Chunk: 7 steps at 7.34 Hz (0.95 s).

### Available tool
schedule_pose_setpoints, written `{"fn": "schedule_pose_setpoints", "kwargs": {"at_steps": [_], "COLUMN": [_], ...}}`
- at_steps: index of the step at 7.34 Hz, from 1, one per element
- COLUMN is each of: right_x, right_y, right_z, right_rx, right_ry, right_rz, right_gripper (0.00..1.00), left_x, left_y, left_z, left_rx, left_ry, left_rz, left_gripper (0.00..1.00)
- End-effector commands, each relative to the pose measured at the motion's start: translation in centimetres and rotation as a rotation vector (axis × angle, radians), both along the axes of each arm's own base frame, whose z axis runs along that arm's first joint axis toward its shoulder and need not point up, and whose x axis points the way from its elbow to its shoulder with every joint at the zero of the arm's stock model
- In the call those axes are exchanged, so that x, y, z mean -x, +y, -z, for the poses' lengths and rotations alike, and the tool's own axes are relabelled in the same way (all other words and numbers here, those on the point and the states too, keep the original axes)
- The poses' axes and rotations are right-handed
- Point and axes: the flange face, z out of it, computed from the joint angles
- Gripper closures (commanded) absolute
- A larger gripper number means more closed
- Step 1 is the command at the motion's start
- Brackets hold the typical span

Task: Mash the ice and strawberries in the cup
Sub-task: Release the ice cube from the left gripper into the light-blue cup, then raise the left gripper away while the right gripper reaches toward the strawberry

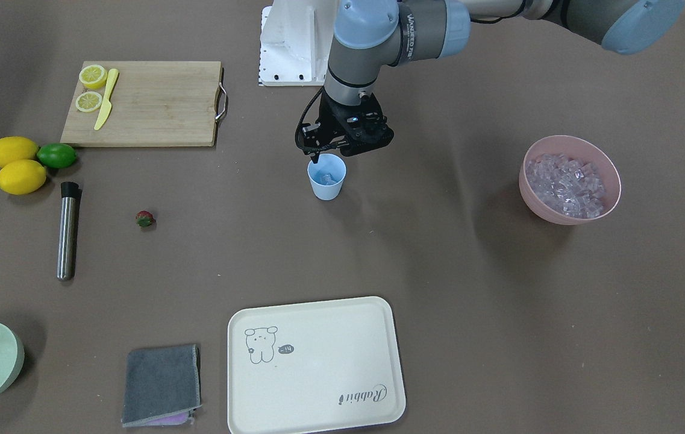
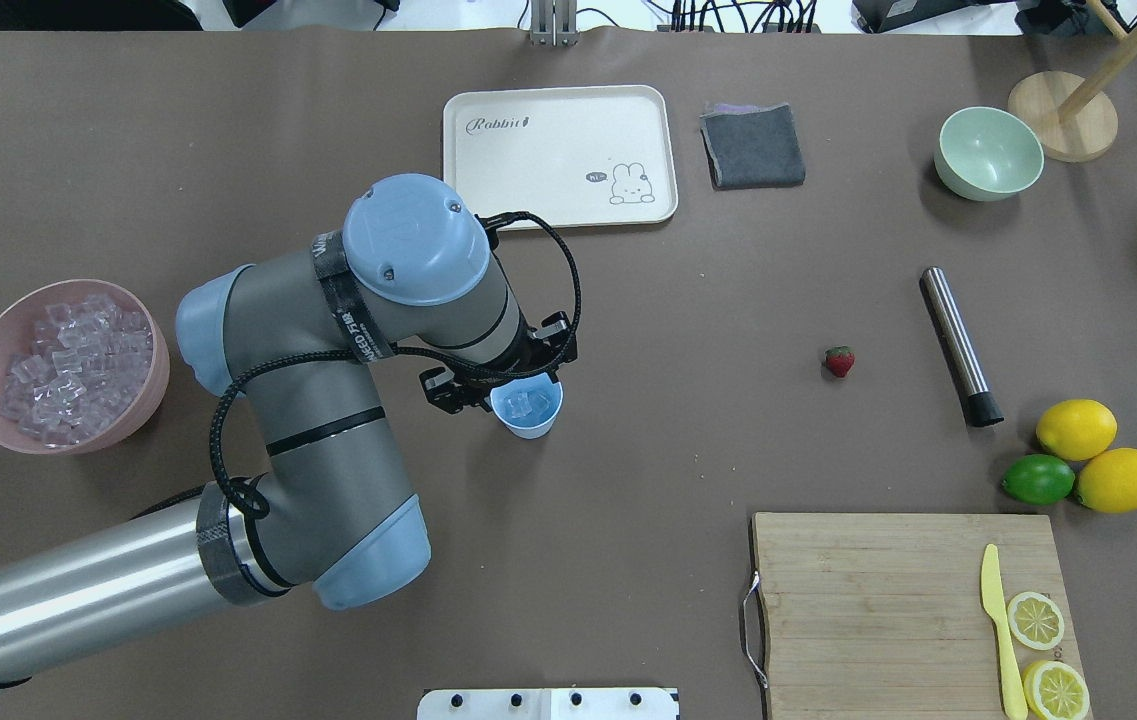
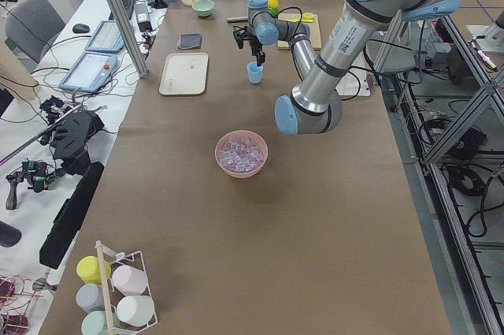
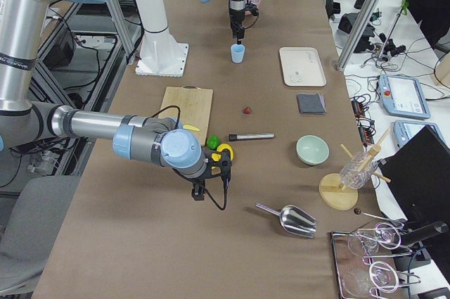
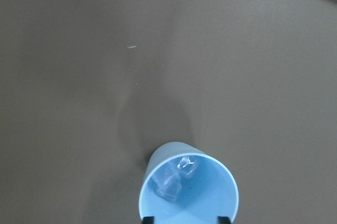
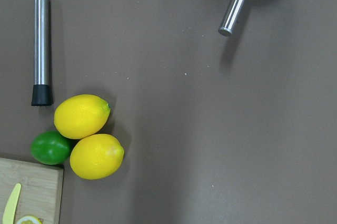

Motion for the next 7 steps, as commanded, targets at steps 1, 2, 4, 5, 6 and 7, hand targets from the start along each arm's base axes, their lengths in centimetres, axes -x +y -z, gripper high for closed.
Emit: {"fn": "schedule_pose_setpoints", "kwargs": {"at_steps": [1, 2, 4, 5, 6, 7], "right_x": [0.9, 2.8, 8.1, 11.4, 16.1, 20.2], "right_y": [-4.6, -8.0, -14.9, -16.8, -18.3, -19.8], "right_z": [3.6, 6.2, 12.7, 15.6, 18.2, 21.1], "right_rx": [-0.026, -0.014, 0.0, -0.001, 0.012, -0.006], "right_ry": [-0.029, -0.031, -0.039, -0.047, -0.036, 0.002], "right_rz": [-0.007, -0.001, 0.018, 0.048, 0.087, 0.105], "right_gripper": [0.0, 0.0, 0.0, 0.0, 0.0, 0.0], "left_x": [4.0, 7.2, 13.3, 16.8, 19.8, 23.5], "left_y": [-1.3, -2.5, -5.7, -7.6, -8.9, -10.2], "left_z": [1.2, -0.8, -7.4, -11.1, -14.6, -17.8], "left_rx": [-0.093, -0.171, -0.306, -0.341, -0.37, -0.39], "left_ry": [0.027, 0.007, -0.077, -0.107, -0.134, -0.159], "left_rz": [-0.007, -0.024, -0.107, -0.169, -0.224, -0.255], "left_gripper": [0.03, 0.03, 0.03, 0.03, 0.03, 0.03]}}
